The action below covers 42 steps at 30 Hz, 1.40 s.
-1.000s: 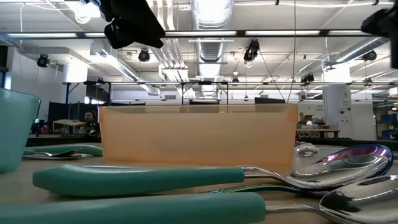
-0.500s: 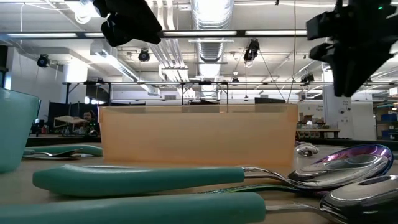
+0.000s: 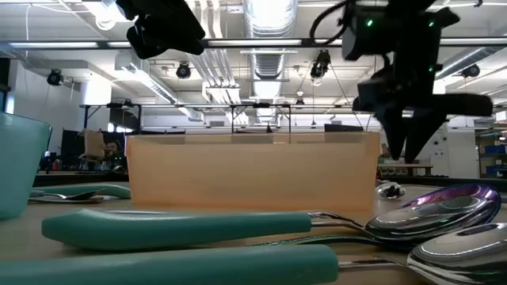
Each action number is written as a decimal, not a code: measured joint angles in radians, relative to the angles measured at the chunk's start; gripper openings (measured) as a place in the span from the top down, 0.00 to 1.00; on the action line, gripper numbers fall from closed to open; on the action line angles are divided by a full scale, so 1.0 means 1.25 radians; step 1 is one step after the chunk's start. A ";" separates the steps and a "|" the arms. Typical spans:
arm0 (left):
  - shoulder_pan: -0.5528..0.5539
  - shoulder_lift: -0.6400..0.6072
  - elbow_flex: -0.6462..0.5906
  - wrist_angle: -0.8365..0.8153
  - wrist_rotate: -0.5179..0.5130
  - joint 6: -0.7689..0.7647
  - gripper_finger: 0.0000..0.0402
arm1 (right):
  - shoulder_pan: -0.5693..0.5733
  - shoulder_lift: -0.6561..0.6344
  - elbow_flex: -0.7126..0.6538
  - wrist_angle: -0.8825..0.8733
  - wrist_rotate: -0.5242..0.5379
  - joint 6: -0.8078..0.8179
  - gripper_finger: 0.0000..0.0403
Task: Sort silverware by color (type)
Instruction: Put the green spoon into the blue bin
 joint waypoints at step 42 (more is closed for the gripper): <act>-0.001 0.000 0.000 -0.004 -0.001 0.003 0.71 | -0.096 0.139 -0.017 0.177 -0.054 -0.225 0.78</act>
